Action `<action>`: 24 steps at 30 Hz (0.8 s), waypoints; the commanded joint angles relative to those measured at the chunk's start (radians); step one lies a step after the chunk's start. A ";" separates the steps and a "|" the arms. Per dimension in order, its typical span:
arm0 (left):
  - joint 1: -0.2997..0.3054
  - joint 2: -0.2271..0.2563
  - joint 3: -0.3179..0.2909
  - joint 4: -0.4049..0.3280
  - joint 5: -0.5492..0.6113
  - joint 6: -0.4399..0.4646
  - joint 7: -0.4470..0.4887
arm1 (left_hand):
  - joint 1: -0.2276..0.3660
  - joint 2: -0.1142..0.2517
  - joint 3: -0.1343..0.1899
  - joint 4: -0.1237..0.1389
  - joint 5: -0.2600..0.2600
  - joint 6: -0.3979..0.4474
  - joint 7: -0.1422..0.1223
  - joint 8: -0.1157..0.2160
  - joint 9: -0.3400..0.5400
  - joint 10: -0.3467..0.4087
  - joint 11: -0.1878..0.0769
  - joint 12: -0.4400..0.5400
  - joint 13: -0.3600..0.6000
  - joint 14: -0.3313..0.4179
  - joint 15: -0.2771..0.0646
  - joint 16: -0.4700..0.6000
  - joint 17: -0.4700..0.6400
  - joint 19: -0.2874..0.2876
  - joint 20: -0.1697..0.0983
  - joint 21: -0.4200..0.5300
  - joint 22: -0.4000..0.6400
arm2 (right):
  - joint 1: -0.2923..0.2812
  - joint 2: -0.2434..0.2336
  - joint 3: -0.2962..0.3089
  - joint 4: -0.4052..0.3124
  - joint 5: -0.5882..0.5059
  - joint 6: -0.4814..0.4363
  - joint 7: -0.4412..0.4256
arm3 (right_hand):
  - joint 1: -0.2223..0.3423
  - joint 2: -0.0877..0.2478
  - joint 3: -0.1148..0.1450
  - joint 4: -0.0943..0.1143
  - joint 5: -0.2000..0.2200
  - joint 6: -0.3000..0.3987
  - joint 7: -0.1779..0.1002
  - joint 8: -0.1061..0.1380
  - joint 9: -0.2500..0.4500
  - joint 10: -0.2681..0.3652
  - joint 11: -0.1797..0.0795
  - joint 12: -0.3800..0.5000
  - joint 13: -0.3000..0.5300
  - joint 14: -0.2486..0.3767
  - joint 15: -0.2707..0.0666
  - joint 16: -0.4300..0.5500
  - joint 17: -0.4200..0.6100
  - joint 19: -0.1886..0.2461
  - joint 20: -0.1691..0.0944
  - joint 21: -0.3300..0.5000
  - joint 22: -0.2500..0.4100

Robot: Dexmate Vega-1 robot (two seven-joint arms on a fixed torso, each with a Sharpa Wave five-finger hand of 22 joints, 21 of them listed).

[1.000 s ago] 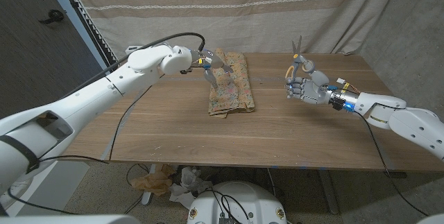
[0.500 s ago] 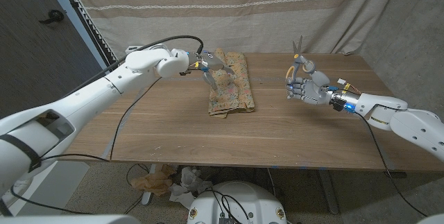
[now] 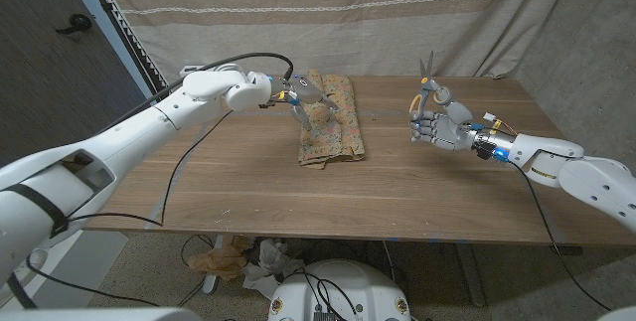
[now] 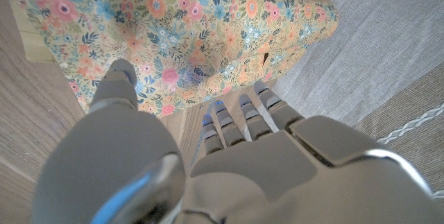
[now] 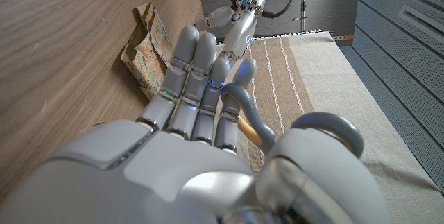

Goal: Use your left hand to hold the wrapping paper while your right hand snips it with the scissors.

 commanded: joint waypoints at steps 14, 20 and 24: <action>-0.105 -0.106 0.106 0.236 0.039 -0.102 0.154 | -0.009 0.005 -0.015 0.002 0.008 -0.012 -0.002 0.002 0.003 -0.003 -0.001 0.003 -0.001 -0.004 -0.171 0.007 0.003 0.000 -0.016 0.002 0.004 | 0.003 0.005 0.003 -0.014 -0.003 -0.004 -0.034 | -0.004 0.008 -0.003 -0.008 -0.002 0.043 0.067 -0.004 0.005 0.019 0.016 0.013 -0.002 -0.016 -0.037 0.013 0.001 0.009 0.003 -0.014 0.005; -0.144 -0.139 0.147 0.319 0.042 -0.132 0.192 | -0.009 0.008 -0.021 0.003 0.010 -0.012 -0.002 0.003 0.003 0.011 0.000 0.010 -0.002 0.003 -0.173 0.010 0.003 0.004 -0.024 0.003 0.004 | 0.000 0.006 0.007 -0.019 -0.001 -0.007 -0.054 | -0.005 0.010 -0.003 -0.009 -0.002 0.044 0.066 -0.004 0.005 0.020 0.015 0.014 -0.004 -0.016 -0.036 0.011 -0.003 0.009 0.003 -0.016 0.007; -0.169 -0.157 0.172 0.368 0.041 -0.148 0.209 | -0.008 0.009 -0.024 0.003 0.010 -0.009 -0.002 0.005 0.004 0.017 0.000 0.012 -0.002 0.006 -0.174 0.012 0.003 0.004 -0.025 0.003 0.004 | 0.001 0.009 0.007 -0.018 -0.008 -0.001 -0.059 | -0.005 0.010 -0.003 -0.010 -0.003 0.043 0.066 -0.005 0.006 0.016 0.016 0.016 -0.001 -0.014 -0.033 0.012 -0.005 0.010 0.003 -0.018 0.007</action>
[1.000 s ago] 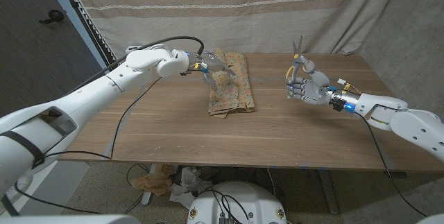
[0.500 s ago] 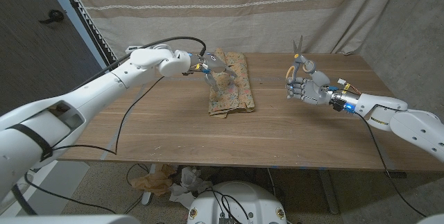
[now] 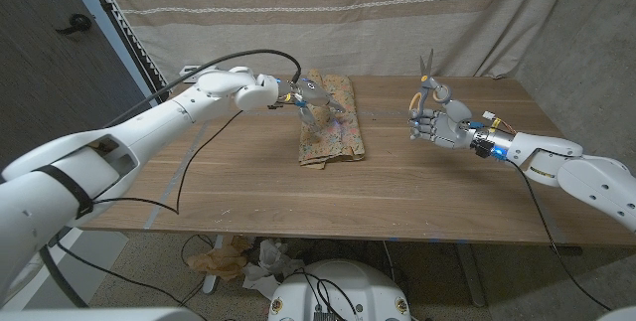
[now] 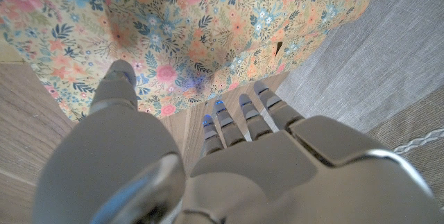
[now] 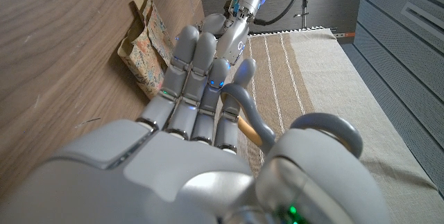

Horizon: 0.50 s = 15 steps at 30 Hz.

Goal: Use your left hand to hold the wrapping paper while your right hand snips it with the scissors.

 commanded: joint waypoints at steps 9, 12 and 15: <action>-0.098 -0.076 0.110 0.201 -0.004 -0.056 0.088 | 0.006 0.013 -0.027 0.001 0.018 0.054 -0.002 0.025 0.005 0.092 0.001 0.038 0.004 0.039 -0.176 0.014 0.003 0.012 -0.033 0.004 0.004 | 0.010 0.010 -0.002 0.001 -0.002 -0.005 -0.031 | -0.001 0.008 0.001 -0.009 -0.003 0.046 0.064 -0.001 0.006 0.021 0.012 0.007 -0.001 -0.016 -0.035 0.006 -0.002 0.012 0.003 -0.008 0.007; -0.104 -0.079 0.120 0.210 -0.009 -0.057 0.088 | 0.009 0.015 -0.032 0.002 0.019 0.076 -0.001 0.032 0.005 0.097 0.000 0.038 0.003 0.044 -0.177 0.014 0.003 0.018 -0.036 0.006 0.004 | 0.019 0.012 -0.008 0.007 -0.005 -0.006 -0.029 | -0.001 0.009 0.002 -0.010 -0.003 0.046 0.064 -0.002 0.006 0.022 0.016 0.012 0.003 -0.015 -0.039 0.006 -0.006 0.013 0.003 -0.009 0.009; -0.108 -0.080 0.127 0.216 -0.015 -0.059 0.089 | 0.010 0.015 -0.035 0.001 0.020 0.089 -0.001 0.036 0.005 0.098 0.000 0.037 0.002 0.044 -0.177 0.012 0.002 0.020 -0.039 0.006 0.004 | 0.030 0.013 -0.015 0.013 -0.004 -0.011 -0.028 | -0.002 0.010 0.002 -0.010 -0.003 0.048 0.064 -0.003 0.003 0.022 0.012 0.010 -0.001 -0.016 -0.036 0.009 -0.002 0.013 0.002 -0.010 0.010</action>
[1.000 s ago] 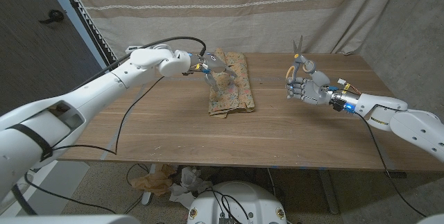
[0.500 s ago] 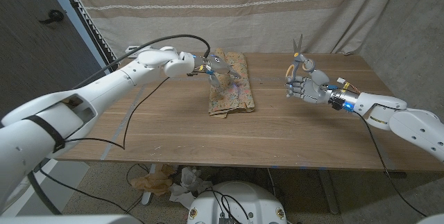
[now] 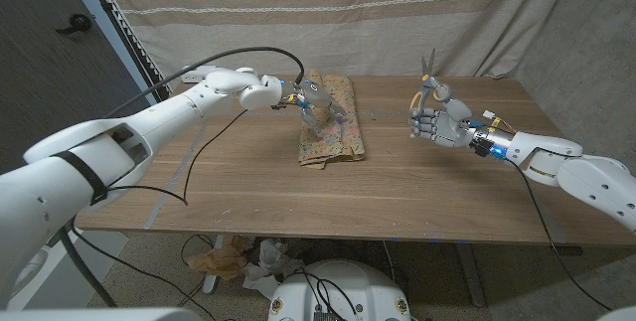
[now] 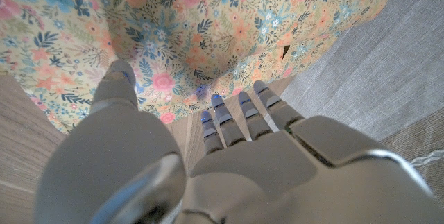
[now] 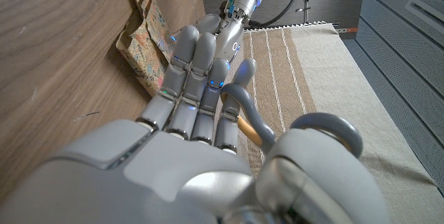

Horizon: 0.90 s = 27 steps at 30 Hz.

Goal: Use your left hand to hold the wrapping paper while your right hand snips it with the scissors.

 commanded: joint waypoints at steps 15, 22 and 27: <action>-0.065 -0.041 0.081 0.119 -0.029 -0.039 0.042 | 0.018 0.017 -0.037 0.004 0.014 0.138 -0.005 0.033 0.004 0.031 0.000 -0.001 -0.007 0.017 -0.177 0.000 0.001 0.012 -0.039 0.003 0.004 | 0.051 0.014 -0.033 0.029 -0.007 -0.010 -0.006 | -0.004 0.011 -0.003 -0.009 -0.004 0.048 0.063 -0.001 0.004 0.022 0.009 0.010 -0.001 -0.016 -0.036 0.010 -0.003 0.009 -0.003 -0.003 0.008; -0.073 -0.047 0.091 0.137 -0.040 -0.040 0.040 | 0.021 0.021 -0.047 0.006 0.018 0.170 -0.004 0.034 0.003 0.068 0.000 0.008 -0.008 0.044 -0.177 0.007 0.002 0.015 -0.038 0.004 0.004 | 0.058 0.015 -0.038 0.031 -0.010 -0.011 -0.011 | -0.004 0.012 -0.003 -0.011 -0.004 0.047 0.063 -0.002 0.003 0.024 0.014 0.010 -0.006 -0.018 -0.034 0.012 -0.002 0.009 -0.002 -0.004 0.008; -0.076 -0.048 0.096 0.145 -0.050 -0.043 0.036 | 0.023 0.024 -0.051 0.008 0.019 0.186 -0.004 0.035 0.002 0.084 0.000 0.012 -0.008 0.053 -0.178 0.009 0.003 0.020 -0.038 0.006 0.004 | 0.072 0.016 -0.047 0.036 -0.007 -0.022 -0.012 | -0.004 0.012 -0.003 -0.012 -0.004 0.046 0.063 -0.005 0.001 0.022 0.012 0.013 -0.003 -0.017 -0.035 0.012 -0.005 0.009 -0.002 -0.005 0.009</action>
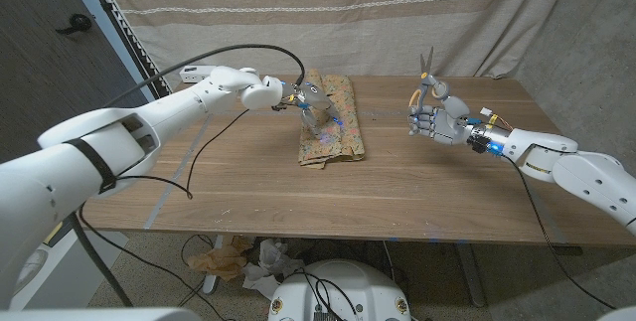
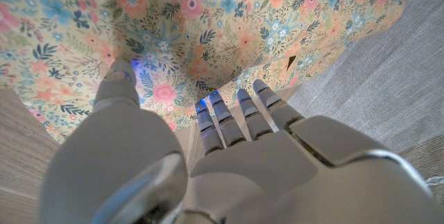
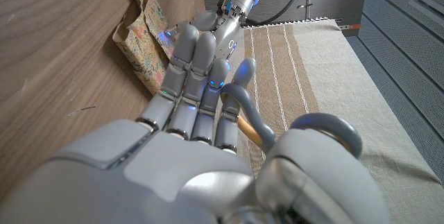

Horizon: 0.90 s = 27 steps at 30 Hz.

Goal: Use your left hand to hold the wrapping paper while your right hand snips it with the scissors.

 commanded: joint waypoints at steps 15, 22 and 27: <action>-0.002 0.004 0.019 0.009 -0.033 0.002 -0.022 | 0.019 0.029 -0.022 0.008 0.015 0.068 -0.001 -0.005 0.001 0.113 0.000 0.031 0.016 0.129 -0.176 0.033 0.012 0.048 -0.020 0.015 0.009 | 0.019 0.001 -0.018 0.000 0.002 -0.017 -0.022 | 0.003 0.012 -0.001 -0.009 -0.004 0.045 0.055 -0.004 0.002 0.013 0.011 0.009 0.000 -0.018 -0.038 0.012 0.001 0.010 -0.003 -0.008 0.005; 0.009 0.017 0.016 -0.017 -0.026 0.014 -0.034 | 0.021 0.036 -0.025 0.011 0.016 0.065 -0.001 -0.012 0.001 0.123 0.000 0.034 0.022 0.168 -0.178 0.046 0.020 0.059 -0.016 0.019 0.012 | 0.021 -0.001 -0.021 -0.002 0.004 -0.024 -0.025 | 0.010 0.013 0.001 -0.014 -0.004 0.047 0.058 -0.005 0.000 0.013 0.011 0.012 0.001 -0.020 -0.035 0.013 0.000 0.011 -0.004 -0.007 0.006; 0.009 0.017 0.016 -0.018 -0.020 0.016 -0.043 | 0.025 0.040 -0.025 0.011 0.017 0.061 -0.001 -0.017 0.001 0.135 0.000 0.038 0.026 0.188 -0.179 0.052 0.025 0.062 -0.014 0.019 0.013 | 0.021 0.000 -0.023 -0.002 0.004 -0.022 -0.024 | 0.013 0.015 0.003 -0.017 -0.004 0.047 0.057 -0.004 0.001 0.014 0.009 0.010 -0.006 -0.018 -0.039 0.013 -0.005 0.012 -0.005 -0.008 0.005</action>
